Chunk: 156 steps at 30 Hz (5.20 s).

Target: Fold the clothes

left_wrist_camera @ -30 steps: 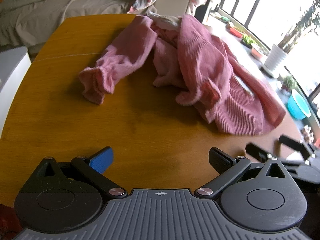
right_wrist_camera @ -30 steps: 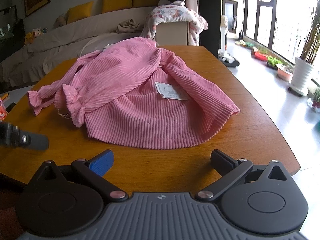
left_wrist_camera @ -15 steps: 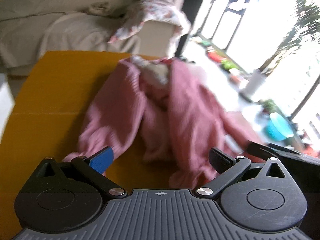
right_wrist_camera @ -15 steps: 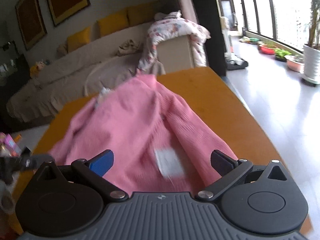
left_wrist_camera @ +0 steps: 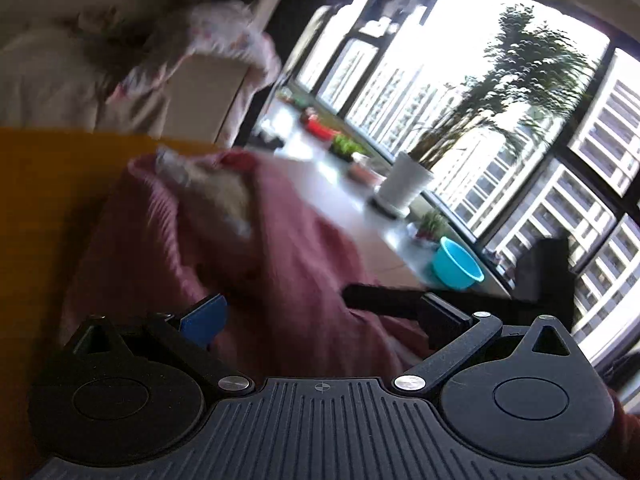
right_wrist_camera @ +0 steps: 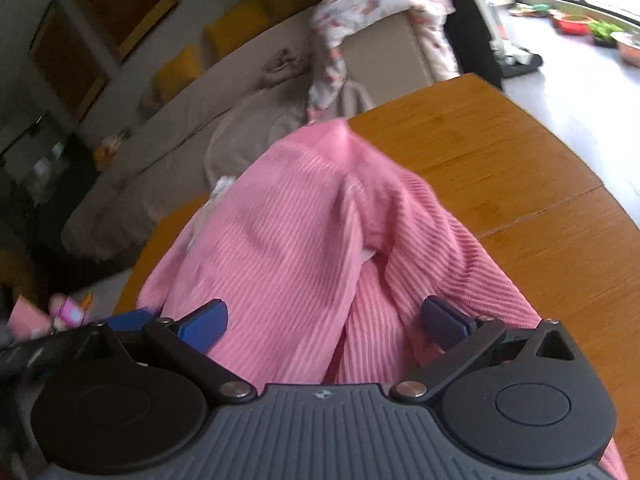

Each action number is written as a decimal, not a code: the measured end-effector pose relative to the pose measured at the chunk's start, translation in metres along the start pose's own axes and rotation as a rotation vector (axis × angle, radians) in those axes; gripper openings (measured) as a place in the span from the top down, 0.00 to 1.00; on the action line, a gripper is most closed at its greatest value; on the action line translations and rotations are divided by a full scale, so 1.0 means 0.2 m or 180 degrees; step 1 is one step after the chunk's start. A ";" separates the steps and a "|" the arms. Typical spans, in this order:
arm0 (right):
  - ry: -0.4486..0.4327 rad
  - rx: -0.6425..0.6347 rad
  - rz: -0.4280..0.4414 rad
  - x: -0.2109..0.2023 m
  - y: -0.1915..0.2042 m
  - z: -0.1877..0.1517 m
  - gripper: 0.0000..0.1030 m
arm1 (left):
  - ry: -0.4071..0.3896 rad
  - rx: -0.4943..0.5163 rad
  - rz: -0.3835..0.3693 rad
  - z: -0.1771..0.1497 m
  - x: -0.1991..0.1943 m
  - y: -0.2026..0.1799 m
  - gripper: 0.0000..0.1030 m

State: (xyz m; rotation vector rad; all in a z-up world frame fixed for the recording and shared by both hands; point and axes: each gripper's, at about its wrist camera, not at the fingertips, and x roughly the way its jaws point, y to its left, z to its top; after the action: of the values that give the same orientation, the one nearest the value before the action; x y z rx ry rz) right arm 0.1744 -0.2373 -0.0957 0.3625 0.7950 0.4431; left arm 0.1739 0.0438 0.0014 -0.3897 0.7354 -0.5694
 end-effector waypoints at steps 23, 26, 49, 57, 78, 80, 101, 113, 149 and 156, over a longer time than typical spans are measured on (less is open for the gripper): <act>0.0060 -0.0348 0.0743 -0.27 0.09 -0.36 0.00 | -0.0330 0.0492 0.0367 -0.44 -0.63 0.04 0.00; 0.0048 -0.0416 0.0690 -0.27 0.10 -0.37 0.00 | -0.0060 0.0581 0.0741 -0.45 -0.54 0.07 0.00; 0.0316 -0.1674 0.0068 -0.24 0.70 -0.35 0.17 | -0.0456 0.0573 0.0880 -0.06 -0.50 0.31 0.26; 0.0572 -0.2863 -0.0393 -0.21 0.73 -0.24 0.86 | -0.0095 0.0697 0.0903 -0.28 -0.32 0.26 0.19; 0.0036 -0.1149 0.0688 -0.31 0.44 0.14 0.99 | 0.0389 0.1916 0.1055 -0.32 0.02 0.07 0.59; -0.0083 -0.1321 0.0745 -0.33 0.51 0.17 1.00 | 0.0417 0.2054 0.1108 -0.31 0.02 0.08 0.67; 0.0197 -0.1263 -0.0201 -0.24 0.39 -0.10 0.25 | -0.0171 0.1292 0.0605 -0.11 -0.31 0.25 0.20; 0.0375 -0.0438 0.1238 -0.06 0.44 -0.15 0.93 | -0.0170 0.0234 0.0633 -0.02 -0.14 0.63 0.24; -0.0654 -0.0236 -0.1453 -0.35 -0.56 0.44 0.52 | -0.0018 0.0670 0.0865 -0.04 -0.27 0.46 0.19; -0.0551 0.0934 -0.0777 -0.45 -0.78 0.55 0.12 | 0.0051 0.1200 0.0450 -0.14 -0.17 0.13 0.10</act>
State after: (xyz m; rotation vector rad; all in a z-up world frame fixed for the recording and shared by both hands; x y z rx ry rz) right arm 0.2390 -0.4327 -0.0433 0.5611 0.7245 0.0635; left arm 0.1424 0.0806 -0.0142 0.0163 0.6481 -0.5637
